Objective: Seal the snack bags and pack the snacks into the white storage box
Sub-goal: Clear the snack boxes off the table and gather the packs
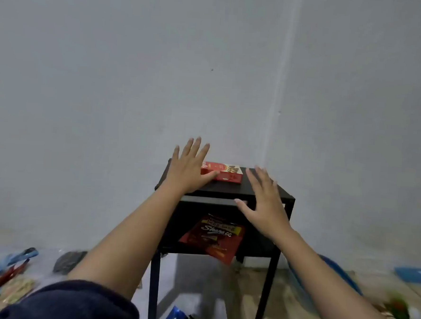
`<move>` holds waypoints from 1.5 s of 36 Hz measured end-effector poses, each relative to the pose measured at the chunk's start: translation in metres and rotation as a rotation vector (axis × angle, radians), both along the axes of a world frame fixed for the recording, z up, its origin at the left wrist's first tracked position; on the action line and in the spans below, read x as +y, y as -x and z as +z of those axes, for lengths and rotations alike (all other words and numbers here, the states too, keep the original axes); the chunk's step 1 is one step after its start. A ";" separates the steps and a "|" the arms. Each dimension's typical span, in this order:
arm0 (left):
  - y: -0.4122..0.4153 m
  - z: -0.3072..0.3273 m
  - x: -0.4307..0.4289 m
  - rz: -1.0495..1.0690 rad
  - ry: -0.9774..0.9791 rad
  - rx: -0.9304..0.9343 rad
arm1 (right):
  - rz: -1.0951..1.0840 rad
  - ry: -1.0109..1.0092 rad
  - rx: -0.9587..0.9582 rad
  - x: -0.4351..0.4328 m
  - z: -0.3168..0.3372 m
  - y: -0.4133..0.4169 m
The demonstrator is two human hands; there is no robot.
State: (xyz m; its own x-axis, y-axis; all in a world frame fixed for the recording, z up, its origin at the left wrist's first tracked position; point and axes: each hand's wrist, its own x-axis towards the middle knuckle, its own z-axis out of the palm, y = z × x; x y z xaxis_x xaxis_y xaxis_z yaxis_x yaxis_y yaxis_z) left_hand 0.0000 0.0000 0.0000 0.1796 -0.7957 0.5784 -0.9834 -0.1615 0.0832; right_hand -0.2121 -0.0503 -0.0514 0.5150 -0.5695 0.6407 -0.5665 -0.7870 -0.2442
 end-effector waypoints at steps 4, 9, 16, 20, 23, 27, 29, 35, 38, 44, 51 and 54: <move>-0.007 -0.002 -0.015 -0.009 -0.109 0.003 | 0.052 0.110 -0.075 0.003 -0.040 -0.008; -0.021 -0.011 -0.042 -0.034 -0.299 0.108 | 0.071 -0.044 -0.057 -0.011 -0.096 -0.025; -0.029 -0.017 -0.060 -0.049 -0.258 0.145 | -0.031 -0.464 0.364 -0.036 -0.132 -0.050; -0.023 -0.014 -0.059 0.001 -0.165 0.012 | -0.150 -0.266 0.362 -0.036 -0.132 -0.053; -0.019 -0.014 -0.061 0.024 -0.125 -0.058 | -0.155 -0.197 0.444 -0.036 -0.131 -0.054; -0.019 -0.021 -0.066 -0.013 -0.135 -0.024 | -0.036 -0.436 0.503 -0.046 -0.139 -0.060; -0.023 -0.022 -0.070 -0.049 -0.183 0.054 | -0.002 -0.485 0.542 -0.050 -0.142 -0.065; -0.035 -0.011 -0.075 -0.123 -0.361 0.172 | 0.023 -0.235 0.625 -0.048 -0.143 -0.066; -0.034 -0.009 -0.074 -0.140 -0.399 0.188 | 0.033 -0.142 0.636 -0.043 -0.144 -0.063; -0.022 -0.010 -0.060 -0.088 -0.374 0.210 | 0.111 0.061 0.514 -0.031 -0.139 -0.055; -0.013 -0.017 -0.002 0.028 -0.172 0.234 | 0.281 0.075 0.335 -0.004 -0.123 -0.040; -0.019 -0.015 0.031 0.105 -0.137 0.216 | 0.355 0.152 0.318 0.013 -0.112 -0.044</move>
